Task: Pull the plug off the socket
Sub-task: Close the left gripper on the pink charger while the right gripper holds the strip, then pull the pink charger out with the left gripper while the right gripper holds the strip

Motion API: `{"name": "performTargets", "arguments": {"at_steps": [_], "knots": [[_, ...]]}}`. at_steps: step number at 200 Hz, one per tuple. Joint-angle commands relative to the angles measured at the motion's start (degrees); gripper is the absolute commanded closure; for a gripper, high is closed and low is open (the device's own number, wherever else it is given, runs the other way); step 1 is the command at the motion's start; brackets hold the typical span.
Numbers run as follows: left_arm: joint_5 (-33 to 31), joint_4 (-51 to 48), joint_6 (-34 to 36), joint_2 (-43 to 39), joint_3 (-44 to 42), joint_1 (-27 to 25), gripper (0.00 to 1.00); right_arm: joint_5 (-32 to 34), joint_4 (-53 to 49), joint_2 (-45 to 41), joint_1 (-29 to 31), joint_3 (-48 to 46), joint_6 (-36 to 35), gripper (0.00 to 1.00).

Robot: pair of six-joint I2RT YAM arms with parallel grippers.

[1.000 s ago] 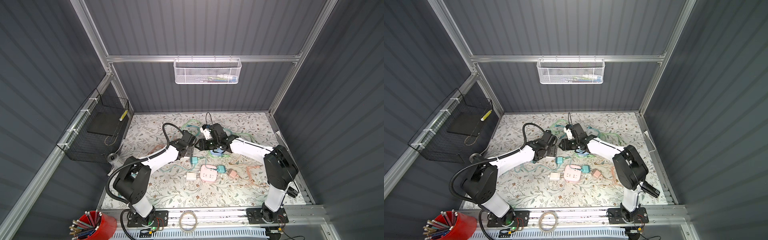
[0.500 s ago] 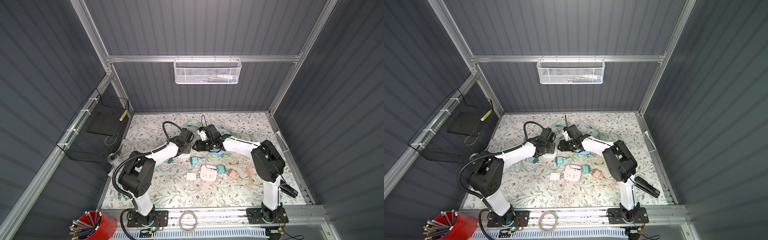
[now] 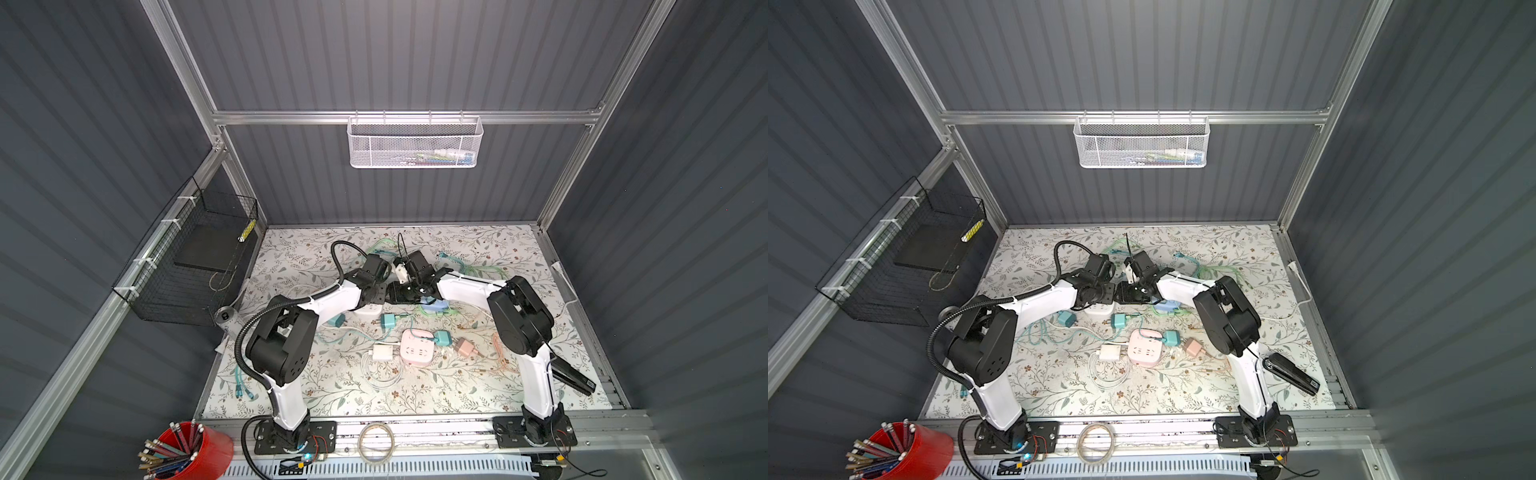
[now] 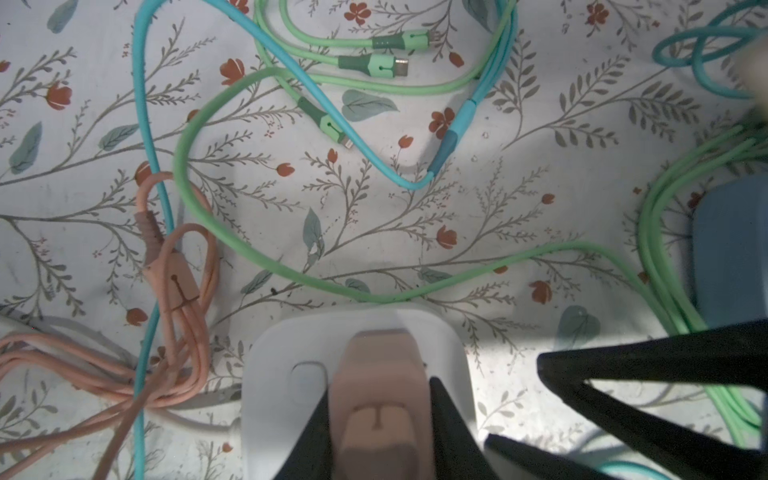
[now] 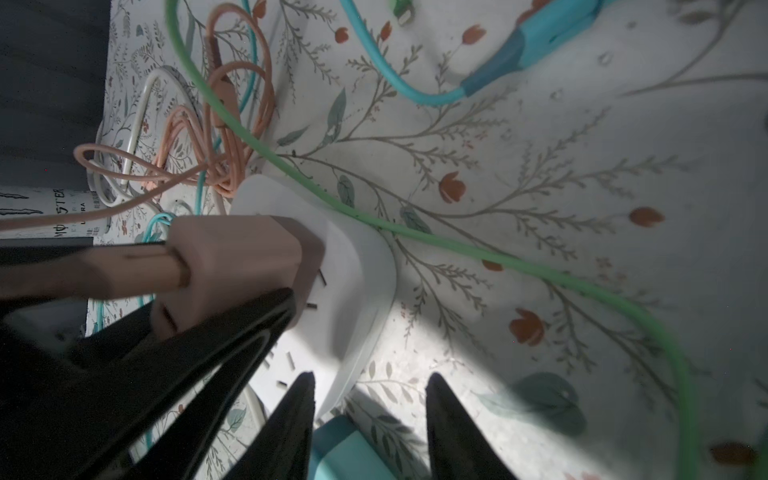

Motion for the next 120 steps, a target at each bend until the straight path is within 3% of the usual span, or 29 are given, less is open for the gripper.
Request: {"name": "performTargets", "arguments": {"at_steps": [1,67,120], "knots": [[1.6,0.3,0.5,1.1,1.9,0.3,0.74,-0.8,-0.9,1.4,-0.2,2.1,0.9,0.54],[1.1,0.0,-0.2,1.5,2.5,0.3,0.85,-1.6,0.0,3.5,-0.4,3.9,1.9,0.50],[2.1,1.0,-2.5,1.1,2.9,0.3,0.90,-1.9,-0.8,6.0,-0.3,5.5,3.4,0.55]]}}
